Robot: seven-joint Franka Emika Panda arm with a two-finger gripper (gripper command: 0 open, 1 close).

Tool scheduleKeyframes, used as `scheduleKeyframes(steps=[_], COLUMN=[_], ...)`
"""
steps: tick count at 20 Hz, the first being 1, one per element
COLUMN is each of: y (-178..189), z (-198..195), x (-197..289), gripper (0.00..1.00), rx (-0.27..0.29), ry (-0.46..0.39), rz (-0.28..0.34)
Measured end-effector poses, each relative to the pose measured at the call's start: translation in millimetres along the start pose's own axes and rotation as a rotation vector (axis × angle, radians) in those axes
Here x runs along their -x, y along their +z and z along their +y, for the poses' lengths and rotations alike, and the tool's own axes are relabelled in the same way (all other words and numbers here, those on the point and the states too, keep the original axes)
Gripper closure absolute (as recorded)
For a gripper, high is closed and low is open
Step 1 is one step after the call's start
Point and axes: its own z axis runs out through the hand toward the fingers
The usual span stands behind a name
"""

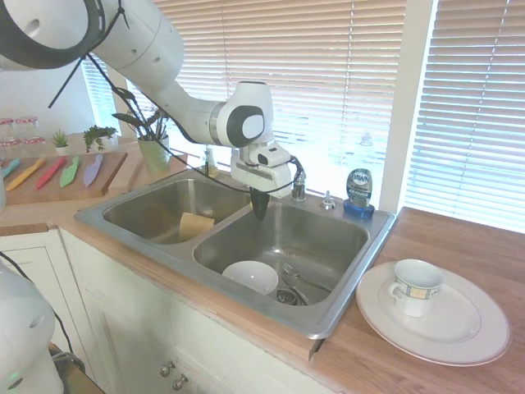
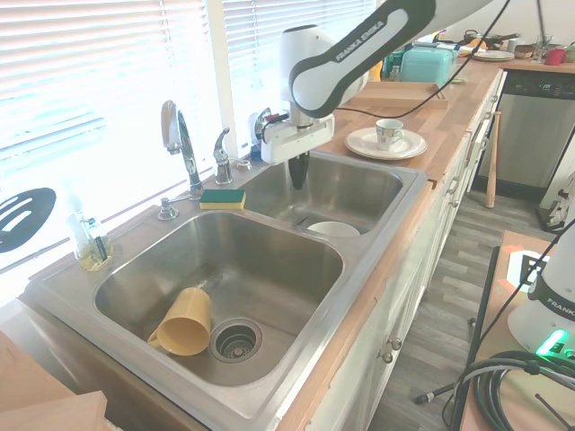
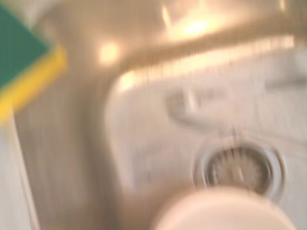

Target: Turn on the faucet

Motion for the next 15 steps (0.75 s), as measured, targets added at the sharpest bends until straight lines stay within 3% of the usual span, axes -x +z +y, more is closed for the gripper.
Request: scheduleKeyframes(steps=[7,8,15], y=[-11,-12,-12], z=[75,82,99], x=[39,44,59], gripper=[1.0,0.0,0.0], rx=[0.01,0.009,0.005], ry=[-0.052,-0.054,-0.06], rz=[-0.041,-0.042,-0.055])
